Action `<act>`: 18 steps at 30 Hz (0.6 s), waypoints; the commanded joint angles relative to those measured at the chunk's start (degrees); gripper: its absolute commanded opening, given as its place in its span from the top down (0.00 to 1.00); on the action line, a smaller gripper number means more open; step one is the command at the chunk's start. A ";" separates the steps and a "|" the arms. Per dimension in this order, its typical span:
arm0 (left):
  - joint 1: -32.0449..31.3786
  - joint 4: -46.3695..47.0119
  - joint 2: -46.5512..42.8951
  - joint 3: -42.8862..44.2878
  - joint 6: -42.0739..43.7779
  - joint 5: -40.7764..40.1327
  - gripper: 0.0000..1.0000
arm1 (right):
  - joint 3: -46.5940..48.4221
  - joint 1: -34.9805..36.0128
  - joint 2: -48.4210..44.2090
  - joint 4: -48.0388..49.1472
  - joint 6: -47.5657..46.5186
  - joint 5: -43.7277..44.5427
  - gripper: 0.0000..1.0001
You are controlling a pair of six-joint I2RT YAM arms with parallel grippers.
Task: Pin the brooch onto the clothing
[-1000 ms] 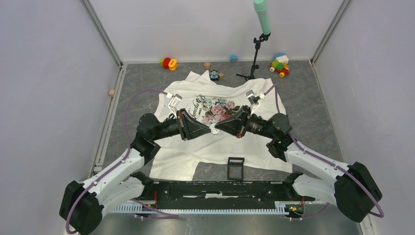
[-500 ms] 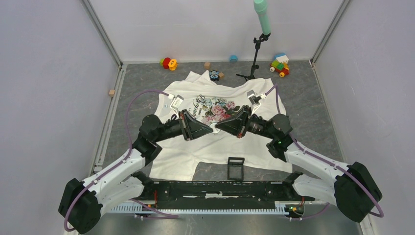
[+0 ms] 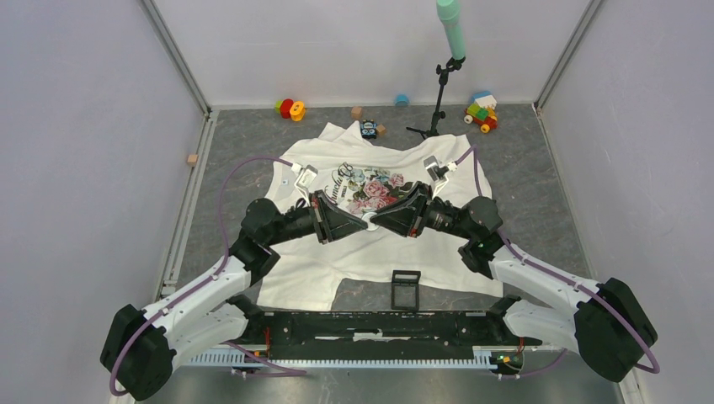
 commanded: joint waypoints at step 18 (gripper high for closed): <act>-0.30 2.75 -0.43 0.46 -0.67 -2.13 0.98 | -0.02 0.43 0.74 -7.44 -7.79 0.52 0.97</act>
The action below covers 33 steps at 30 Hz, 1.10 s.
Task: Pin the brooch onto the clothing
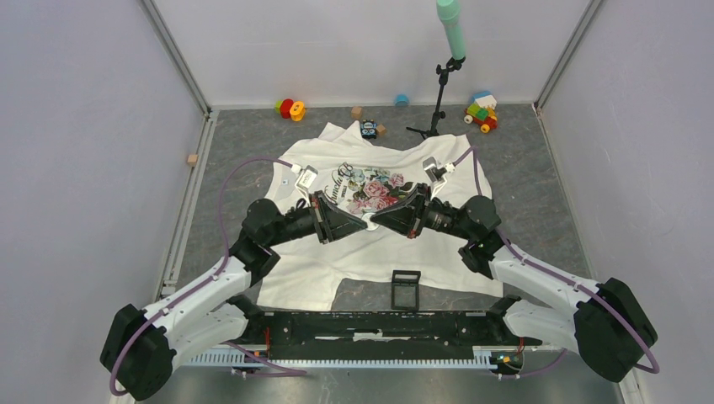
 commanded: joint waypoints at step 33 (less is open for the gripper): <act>8.57 -20.26 3.20 2.84 2.13 -7.25 0.98 | 9.42 1.69 -7.06 -38.19 -22.64 24.19 0.16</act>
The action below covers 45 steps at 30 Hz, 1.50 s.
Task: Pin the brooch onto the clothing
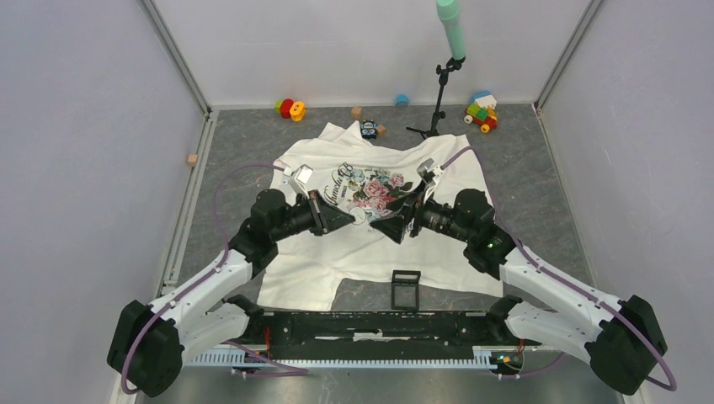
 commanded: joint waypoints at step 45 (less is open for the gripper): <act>20.22 -19.38 -1.41 1.78 9.05 1.86 0.98 | -11.04 -14.81 13.49 -29.72 -2.30 41.83 0.13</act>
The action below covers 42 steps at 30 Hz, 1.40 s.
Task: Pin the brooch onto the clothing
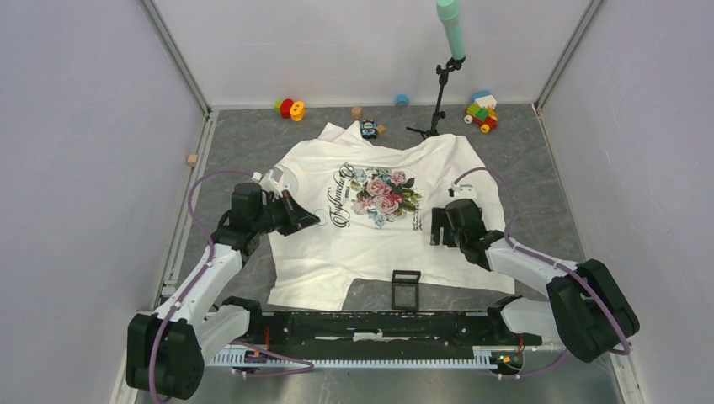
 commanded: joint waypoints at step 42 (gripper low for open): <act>3.21 10.13 3.82 -6.32 -7.47 -6.92 0.98 | 43.93 27.68 38.62 3.82 -16.20 -15.45 0.49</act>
